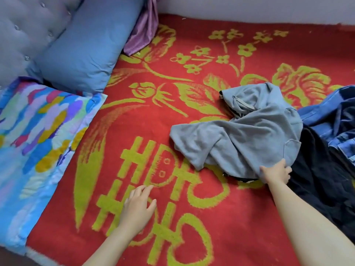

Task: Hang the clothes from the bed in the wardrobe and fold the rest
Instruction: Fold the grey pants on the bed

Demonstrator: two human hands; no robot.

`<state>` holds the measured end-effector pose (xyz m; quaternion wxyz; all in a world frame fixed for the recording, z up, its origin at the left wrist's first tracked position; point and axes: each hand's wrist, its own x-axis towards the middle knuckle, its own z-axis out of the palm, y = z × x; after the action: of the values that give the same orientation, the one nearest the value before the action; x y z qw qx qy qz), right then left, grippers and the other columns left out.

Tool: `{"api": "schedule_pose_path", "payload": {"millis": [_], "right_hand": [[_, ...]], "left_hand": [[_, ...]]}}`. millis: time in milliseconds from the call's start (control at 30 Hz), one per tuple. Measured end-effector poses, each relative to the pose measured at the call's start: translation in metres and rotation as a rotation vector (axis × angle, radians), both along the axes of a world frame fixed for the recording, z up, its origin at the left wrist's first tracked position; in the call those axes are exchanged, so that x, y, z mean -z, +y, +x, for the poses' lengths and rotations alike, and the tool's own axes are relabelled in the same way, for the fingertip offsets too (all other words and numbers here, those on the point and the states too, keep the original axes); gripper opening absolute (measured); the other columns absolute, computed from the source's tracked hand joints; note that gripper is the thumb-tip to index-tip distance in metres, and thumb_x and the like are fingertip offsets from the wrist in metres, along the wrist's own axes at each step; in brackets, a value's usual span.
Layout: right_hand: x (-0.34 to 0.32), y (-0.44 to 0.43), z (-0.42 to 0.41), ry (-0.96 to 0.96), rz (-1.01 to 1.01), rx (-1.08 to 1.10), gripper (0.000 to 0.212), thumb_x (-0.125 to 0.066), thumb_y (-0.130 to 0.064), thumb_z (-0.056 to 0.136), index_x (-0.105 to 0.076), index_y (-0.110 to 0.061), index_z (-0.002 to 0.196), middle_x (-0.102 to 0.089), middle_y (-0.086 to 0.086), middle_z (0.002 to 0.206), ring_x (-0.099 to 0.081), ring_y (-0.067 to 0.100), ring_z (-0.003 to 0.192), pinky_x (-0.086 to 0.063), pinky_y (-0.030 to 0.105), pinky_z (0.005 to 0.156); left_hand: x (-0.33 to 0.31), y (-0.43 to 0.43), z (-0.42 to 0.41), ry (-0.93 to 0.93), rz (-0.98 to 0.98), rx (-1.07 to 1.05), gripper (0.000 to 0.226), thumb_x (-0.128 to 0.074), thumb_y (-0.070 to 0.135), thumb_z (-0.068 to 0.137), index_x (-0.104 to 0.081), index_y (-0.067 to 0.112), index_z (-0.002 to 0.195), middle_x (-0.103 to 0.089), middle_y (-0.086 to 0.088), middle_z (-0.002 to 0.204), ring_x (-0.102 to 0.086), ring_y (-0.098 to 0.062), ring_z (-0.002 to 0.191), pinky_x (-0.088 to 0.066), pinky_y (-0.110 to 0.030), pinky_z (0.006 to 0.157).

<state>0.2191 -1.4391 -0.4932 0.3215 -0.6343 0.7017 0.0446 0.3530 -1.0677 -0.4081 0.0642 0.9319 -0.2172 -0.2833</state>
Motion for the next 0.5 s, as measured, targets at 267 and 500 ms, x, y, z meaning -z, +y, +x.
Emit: {"api": "schedule_pose_path", "payload": {"millis": [267, 500], "right_hand": [[0.007, 0.04, -0.015, 0.038, -0.122, -0.116, 0.011, -0.052, -0.014, 0.091, -0.05, -0.003, 0.087, -0.058, 0.029, 0.101, -0.054, 0.041, 0.095, -0.04, 0.038, 0.073], [-0.028, 0.121, -0.039, -0.055, -0.092, -0.045, 0.016, -0.053, -0.013, 0.089, -0.057, -0.002, 0.098, -0.054, 0.022, 0.09, -0.05, 0.037, 0.102, -0.041, 0.039, 0.077]], "left_hand": [[0.005, 0.016, 0.002, 0.036, -0.016, -0.066, 0.048, -0.042, 0.034, 0.098, -0.032, 0.024, 0.144, -0.034, 0.008, 0.145, -0.029, -0.012, 0.134, -0.028, -0.031, 0.108], [-0.006, 0.008, -0.033, 0.087, -0.036, 0.055, 0.048, -0.04, 0.036, 0.098, -0.031, 0.026, 0.144, -0.034, 0.01, 0.145, -0.03, -0.011, 0.134, -0.028, -0.027, 0.105]]}}
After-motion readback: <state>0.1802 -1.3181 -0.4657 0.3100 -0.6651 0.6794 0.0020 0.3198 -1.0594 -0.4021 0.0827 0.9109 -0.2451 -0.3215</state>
